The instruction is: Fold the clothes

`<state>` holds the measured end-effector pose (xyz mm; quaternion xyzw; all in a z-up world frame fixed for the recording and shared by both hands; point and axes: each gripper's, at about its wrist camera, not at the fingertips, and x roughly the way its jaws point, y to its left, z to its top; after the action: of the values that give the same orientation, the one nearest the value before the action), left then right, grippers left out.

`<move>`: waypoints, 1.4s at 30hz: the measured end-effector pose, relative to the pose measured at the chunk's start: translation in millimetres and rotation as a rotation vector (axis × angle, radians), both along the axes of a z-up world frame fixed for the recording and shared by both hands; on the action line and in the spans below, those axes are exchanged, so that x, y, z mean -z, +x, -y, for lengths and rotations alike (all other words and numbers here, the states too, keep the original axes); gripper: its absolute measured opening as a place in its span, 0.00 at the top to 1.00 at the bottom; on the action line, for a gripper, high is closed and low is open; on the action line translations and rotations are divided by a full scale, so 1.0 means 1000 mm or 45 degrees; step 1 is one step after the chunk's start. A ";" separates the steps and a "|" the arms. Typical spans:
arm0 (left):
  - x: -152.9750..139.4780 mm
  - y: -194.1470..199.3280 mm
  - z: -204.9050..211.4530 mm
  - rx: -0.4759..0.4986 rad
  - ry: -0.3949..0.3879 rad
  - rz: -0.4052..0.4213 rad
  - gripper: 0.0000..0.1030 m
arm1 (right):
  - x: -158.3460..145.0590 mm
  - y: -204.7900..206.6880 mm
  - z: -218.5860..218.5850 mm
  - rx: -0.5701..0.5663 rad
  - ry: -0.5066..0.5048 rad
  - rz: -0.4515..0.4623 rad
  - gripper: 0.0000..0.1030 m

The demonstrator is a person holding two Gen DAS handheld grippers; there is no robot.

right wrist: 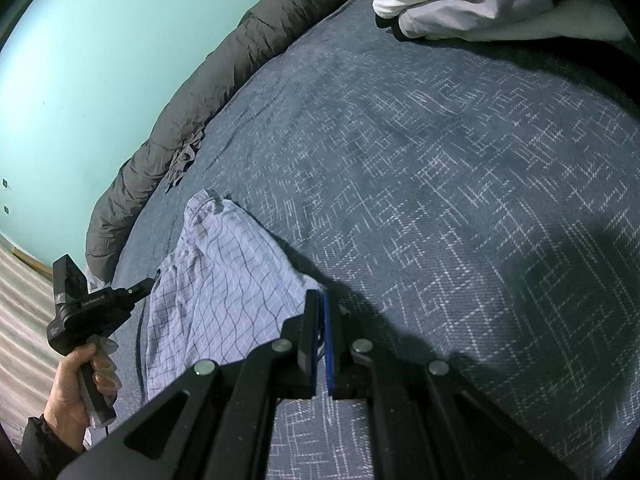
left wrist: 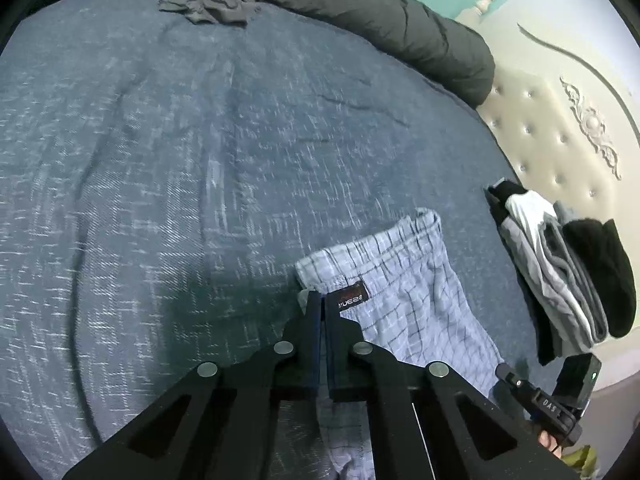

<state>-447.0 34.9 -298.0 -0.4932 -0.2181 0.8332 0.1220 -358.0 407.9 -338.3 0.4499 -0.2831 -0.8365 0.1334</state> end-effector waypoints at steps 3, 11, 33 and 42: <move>-0.004 -0.001 0.008 -0.034 -0.001 -0.010 0.99 | 0.000 -0.002 -0.002 -0.002 0.002 -0.001 0.98; 0.003 -0.020 0.023 -0.122 0.012 0.032 1.00 | 0.001 -0.006 -0.004 -0.007 0.007 0.001 0.98; 0.013 -0.011 0.002 -0.099 0.090 0.056 0.90 | 0.000 -0.001 -0.005 -0.007 0.000 0.005 0.98; 0.021 -0.022 0.010 -0.172 0.151 0.103 0.85 | 0.001 0.000 -0.007 -0.009 0.007 0.018 0.98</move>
<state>-468.6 24.5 -318.6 -0.5025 -0.3046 0.8046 0.0856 -357.7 414.7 -339.7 0.4570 -0.2802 -0.8336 0.1332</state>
